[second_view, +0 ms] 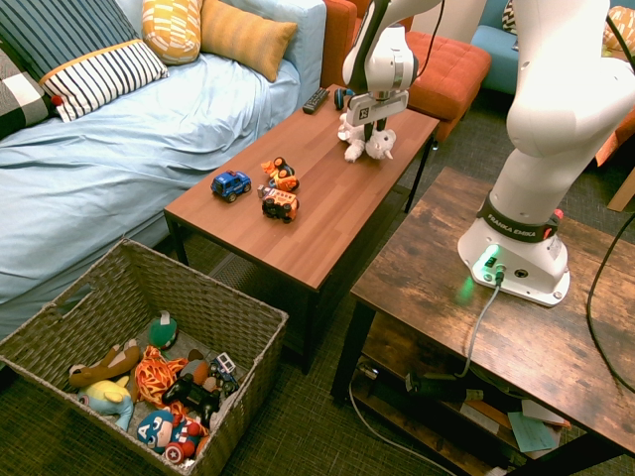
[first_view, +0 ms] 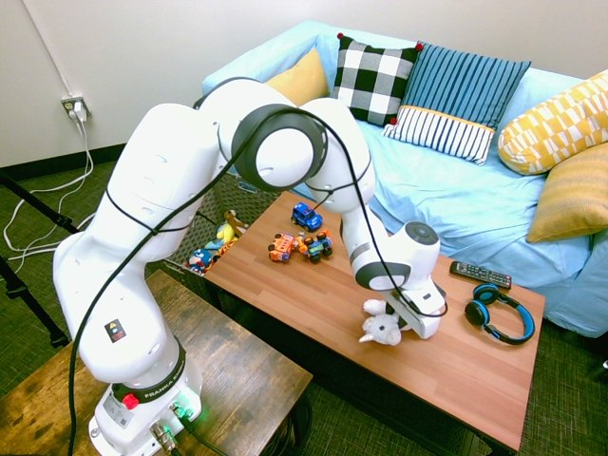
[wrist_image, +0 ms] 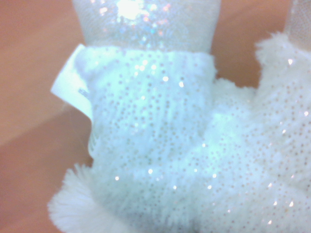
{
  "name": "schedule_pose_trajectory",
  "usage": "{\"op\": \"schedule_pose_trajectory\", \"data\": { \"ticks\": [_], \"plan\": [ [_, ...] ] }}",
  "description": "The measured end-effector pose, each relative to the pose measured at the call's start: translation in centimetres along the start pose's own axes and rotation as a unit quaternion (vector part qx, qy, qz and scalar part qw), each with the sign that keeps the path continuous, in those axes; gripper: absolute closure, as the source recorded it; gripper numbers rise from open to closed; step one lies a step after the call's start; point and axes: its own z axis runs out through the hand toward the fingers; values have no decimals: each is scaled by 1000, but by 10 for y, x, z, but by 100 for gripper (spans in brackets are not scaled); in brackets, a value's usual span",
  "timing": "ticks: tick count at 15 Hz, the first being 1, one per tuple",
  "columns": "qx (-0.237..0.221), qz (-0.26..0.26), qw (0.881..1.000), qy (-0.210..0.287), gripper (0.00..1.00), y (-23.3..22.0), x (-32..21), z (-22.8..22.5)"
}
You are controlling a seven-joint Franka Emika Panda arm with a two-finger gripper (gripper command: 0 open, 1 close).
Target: Put the stuffed toy in the basket
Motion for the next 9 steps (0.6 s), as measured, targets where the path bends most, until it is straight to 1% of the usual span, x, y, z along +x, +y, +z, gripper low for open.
{"op": "schedule_pose_trajectory", "data": {
  "ticks": [2,4,6,9],
  "plan": [
    [19,-11,1000,0,100,-35,-22,-35],
    [34,-24,999,1,100,-75,-55,-70],
    [42,-46,998,8,100,-117,-106,-100],
    [46,-89,994,30,100,-173,-205,-131]
  ]
}}
